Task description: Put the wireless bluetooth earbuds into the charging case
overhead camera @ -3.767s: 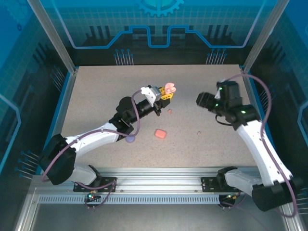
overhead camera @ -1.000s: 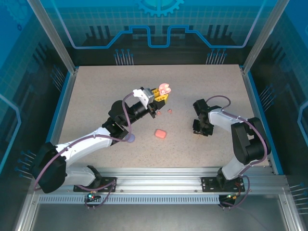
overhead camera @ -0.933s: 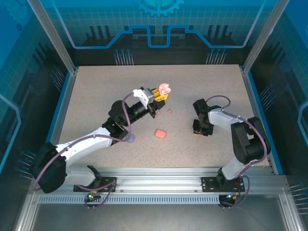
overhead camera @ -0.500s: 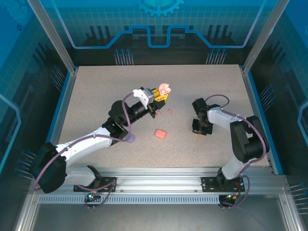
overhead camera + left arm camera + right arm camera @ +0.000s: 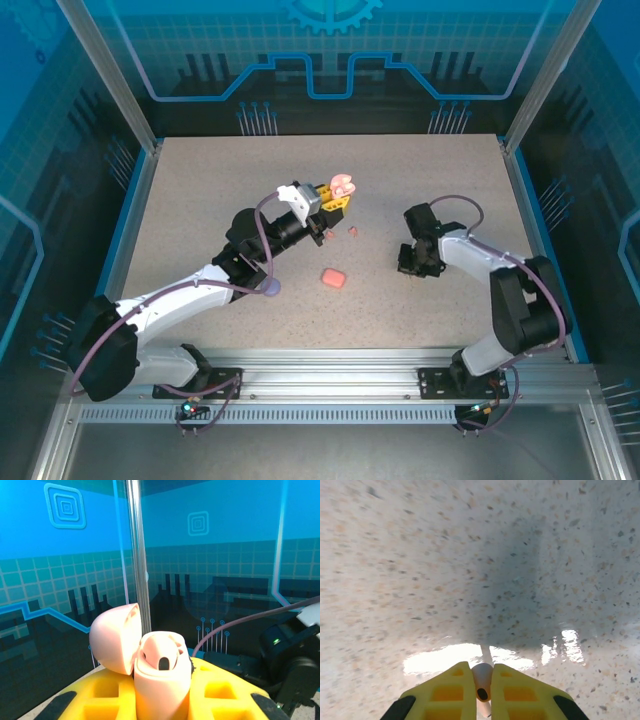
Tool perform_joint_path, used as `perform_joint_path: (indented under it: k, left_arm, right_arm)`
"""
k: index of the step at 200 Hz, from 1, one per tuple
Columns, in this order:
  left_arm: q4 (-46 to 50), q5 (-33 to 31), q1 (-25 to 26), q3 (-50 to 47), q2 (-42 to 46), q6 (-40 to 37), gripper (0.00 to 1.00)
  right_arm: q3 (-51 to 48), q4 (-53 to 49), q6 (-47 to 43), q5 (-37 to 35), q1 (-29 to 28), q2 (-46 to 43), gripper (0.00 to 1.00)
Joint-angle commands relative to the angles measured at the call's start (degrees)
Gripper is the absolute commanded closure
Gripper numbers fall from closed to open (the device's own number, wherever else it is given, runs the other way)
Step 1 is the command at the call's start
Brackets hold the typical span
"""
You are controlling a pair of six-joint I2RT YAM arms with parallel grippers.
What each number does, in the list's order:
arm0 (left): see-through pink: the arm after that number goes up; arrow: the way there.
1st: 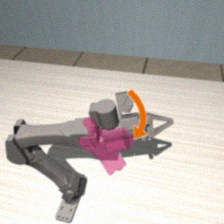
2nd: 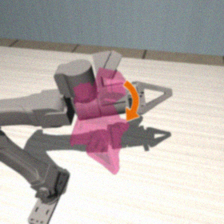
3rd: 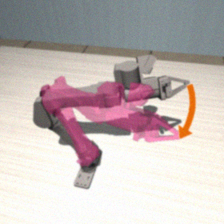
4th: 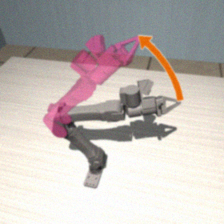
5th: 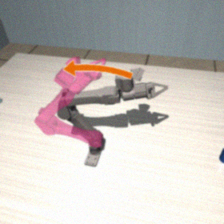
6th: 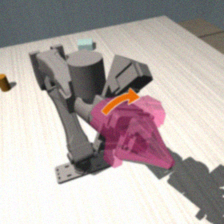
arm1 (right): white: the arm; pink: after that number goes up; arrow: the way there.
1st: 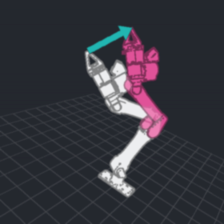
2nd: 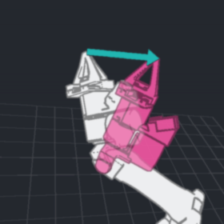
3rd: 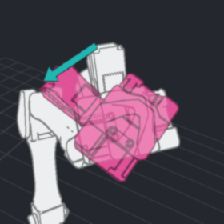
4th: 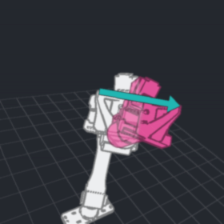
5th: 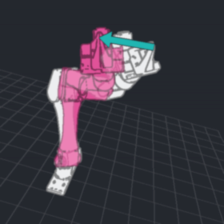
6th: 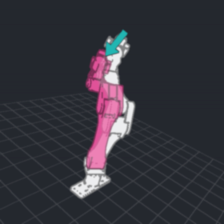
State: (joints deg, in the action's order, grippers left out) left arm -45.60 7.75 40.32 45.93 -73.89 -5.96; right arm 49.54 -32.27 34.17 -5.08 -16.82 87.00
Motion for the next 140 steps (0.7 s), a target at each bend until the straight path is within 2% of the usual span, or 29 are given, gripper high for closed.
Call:
perform_joint_path:
  k: [1, 58, 140]
  left_arm:
    - [-0.5, 0.8, 0.4, 1.7, 0.3, 0.8, 1.00]
    - [-0.8, 1.5, 0.4, 1.7, 1.1, 1.4, 1.00]
    - [-0.9, 1.7, 0.4, 2.8, 0.0, 0.2, 1.00]
  right_arm:
    - [-0.9, 2.7, -2.0, 3.0, 0.5, -5.1, 0.93]
    - [0.5, 7.0, -5.3, 10.0, 0.7, -18.3, 0.92]
    - [18.0, 9.8, -8.8, 17.7, 1.1, -26.8, 0.91]
